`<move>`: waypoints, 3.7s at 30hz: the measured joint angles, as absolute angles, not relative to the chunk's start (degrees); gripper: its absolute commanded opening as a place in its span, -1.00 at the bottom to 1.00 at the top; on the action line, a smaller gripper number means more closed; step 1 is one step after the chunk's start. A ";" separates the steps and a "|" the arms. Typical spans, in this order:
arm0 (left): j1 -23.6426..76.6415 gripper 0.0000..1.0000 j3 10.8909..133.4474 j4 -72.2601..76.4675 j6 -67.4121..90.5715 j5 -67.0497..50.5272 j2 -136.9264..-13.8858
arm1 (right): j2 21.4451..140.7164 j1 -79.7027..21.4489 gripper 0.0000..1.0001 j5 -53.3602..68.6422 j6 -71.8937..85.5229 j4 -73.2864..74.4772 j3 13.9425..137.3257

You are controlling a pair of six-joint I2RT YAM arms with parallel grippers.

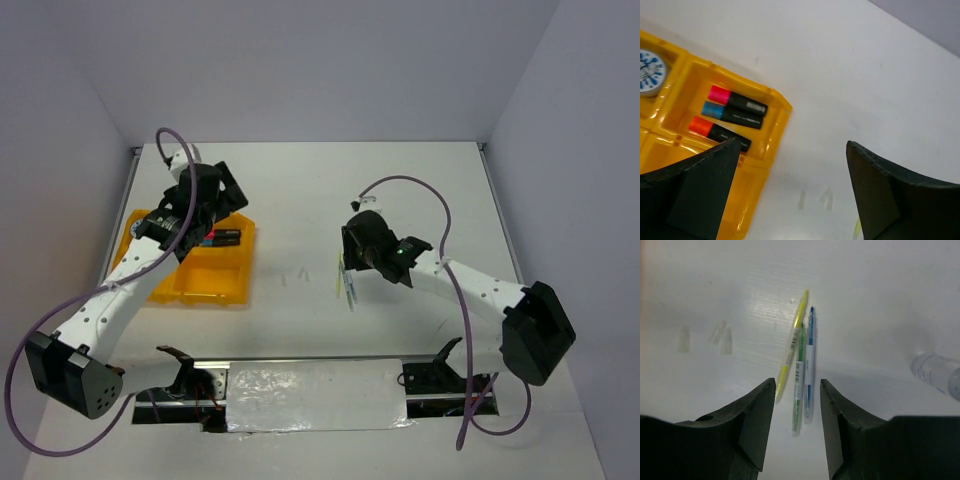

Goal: Sort the stationery into containers
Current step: Pick up the pen from the center of the board, then close the pen cap on the pen.

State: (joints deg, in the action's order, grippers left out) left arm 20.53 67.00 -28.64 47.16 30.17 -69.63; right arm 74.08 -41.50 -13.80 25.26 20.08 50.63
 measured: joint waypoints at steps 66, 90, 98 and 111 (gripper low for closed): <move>40.49 0.82 57.47 -31.07 39.81 19.14 -78.72 | 89.93 -39.68 -1.00 -14.28 25.52 23.27 50.94; 41.52 0.10 57.60 -24.12 49.50 24.14 -98.04 | 69.14 -43.53 -1.00 -15.84 25.96 28.84 49.17; 41.52 -0.50 57.74 -22.55 49.84 24.21 -98.94 | 69.17 -45.01 -1.00 -16.23 25.93 29.61 49.17; 41.52 -1.00 53.69 -20.25 49.74 23.27 -94.94 | 68.66 -45.25 -1.00 -11.27 25.28 28.77 49.15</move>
State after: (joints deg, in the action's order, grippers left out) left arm 41.52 53.69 -20.25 49.74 23.27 -94.94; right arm 68.66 -45.25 -11.27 25.28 28.77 49.15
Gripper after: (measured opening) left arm 0.174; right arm 0.038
